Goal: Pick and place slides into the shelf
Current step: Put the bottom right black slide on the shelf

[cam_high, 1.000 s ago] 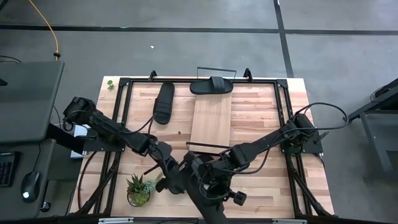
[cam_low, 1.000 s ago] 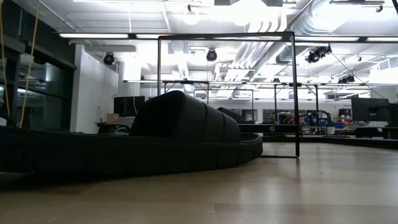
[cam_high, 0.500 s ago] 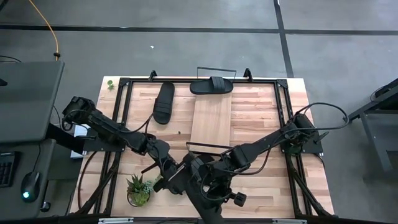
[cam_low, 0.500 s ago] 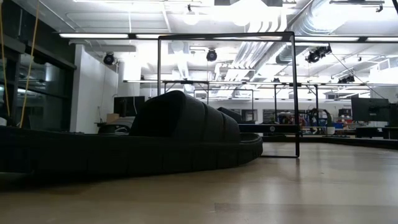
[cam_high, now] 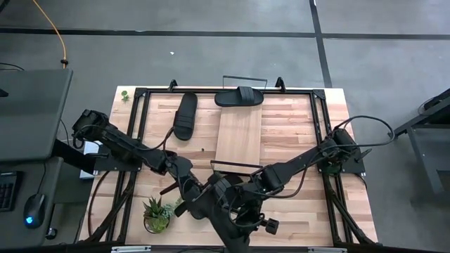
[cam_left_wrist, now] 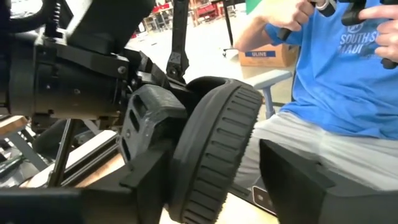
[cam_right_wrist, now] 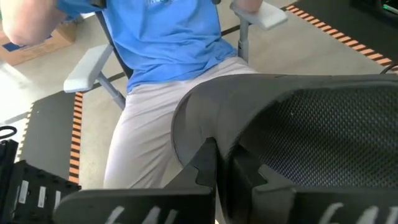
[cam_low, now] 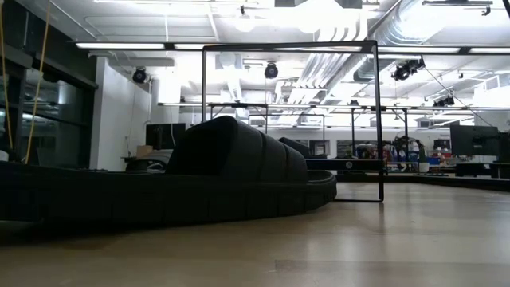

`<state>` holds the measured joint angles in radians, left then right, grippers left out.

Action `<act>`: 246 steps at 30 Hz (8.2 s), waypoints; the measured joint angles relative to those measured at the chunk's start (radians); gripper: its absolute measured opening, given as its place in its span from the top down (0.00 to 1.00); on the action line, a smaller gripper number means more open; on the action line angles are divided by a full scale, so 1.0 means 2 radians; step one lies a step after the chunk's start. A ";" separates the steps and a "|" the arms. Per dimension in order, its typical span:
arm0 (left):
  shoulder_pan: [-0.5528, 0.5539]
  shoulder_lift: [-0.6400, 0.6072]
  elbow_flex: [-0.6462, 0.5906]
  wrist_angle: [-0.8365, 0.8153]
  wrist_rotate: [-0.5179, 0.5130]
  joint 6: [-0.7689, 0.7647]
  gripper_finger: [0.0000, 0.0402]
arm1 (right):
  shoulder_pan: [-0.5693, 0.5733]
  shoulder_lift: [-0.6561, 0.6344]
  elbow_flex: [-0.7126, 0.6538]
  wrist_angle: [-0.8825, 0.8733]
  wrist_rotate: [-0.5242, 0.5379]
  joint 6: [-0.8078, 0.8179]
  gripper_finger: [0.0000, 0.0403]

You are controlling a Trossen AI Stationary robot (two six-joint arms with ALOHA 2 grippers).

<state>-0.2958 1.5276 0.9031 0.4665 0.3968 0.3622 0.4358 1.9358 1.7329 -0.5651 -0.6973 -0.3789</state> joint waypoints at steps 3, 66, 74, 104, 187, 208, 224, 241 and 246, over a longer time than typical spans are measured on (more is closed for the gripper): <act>0.001 0.000 0.000 0.001 -0.001 0.000 0.55 | 0.000 0.000 0.000 0.001 0.003 0.000 1.00; -0.086 -0.136 0.001 -0.230 -0.311 0.158 0.86 | -0.054 -0.130 0.001 -0.136 0.271 0.071 0.65; -0.080 -0.187 0.000 -0.244 -0.359 0.236 0.86 | -0.054 -0.130 0.000 -0.177 0.271 0.099 0.65; 0.314 -0.265 -0.045 -0.241 -0.031 0.249 0.89 | -0.047 -0.171 -0.008 -0.246 0.507 0.216 0.65; 0.357 -0.369 -0.081 -0.184 -0.099 0.593 0.87 | -0.487 -0.217 -0.007 -0.069 0.096 0.549 0.65; 0.357 -0.369 -0.081 -0.190 -0.104 0.589 0.87 | -0.499 -0.220 -0.007 -0.086 0.087 0.554 0.65; 0.357 -0.370 -0.081 -0.182 -0.104 0.589 0.87 | -0.493 -0.231 -0.007 -0.089 0.094 0.552 0.65; 0.357 -0.370 -0.081 -0.179 -0.091 0.587 0.87 | -0.478 -0.217 -0.007 -0.045 0.104 0.552 0.65; 0.357 -0.370 -0.081 -0.180 -0.092 0.587 0.87 | -0.479 -0.210 -0.007 -0.045 0.111 0.543 0.66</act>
<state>0.4190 0.7884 0.7410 0.1070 0.2127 1.5356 -0.5213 1.5151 1.7191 -0.6546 -0.4752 0.7069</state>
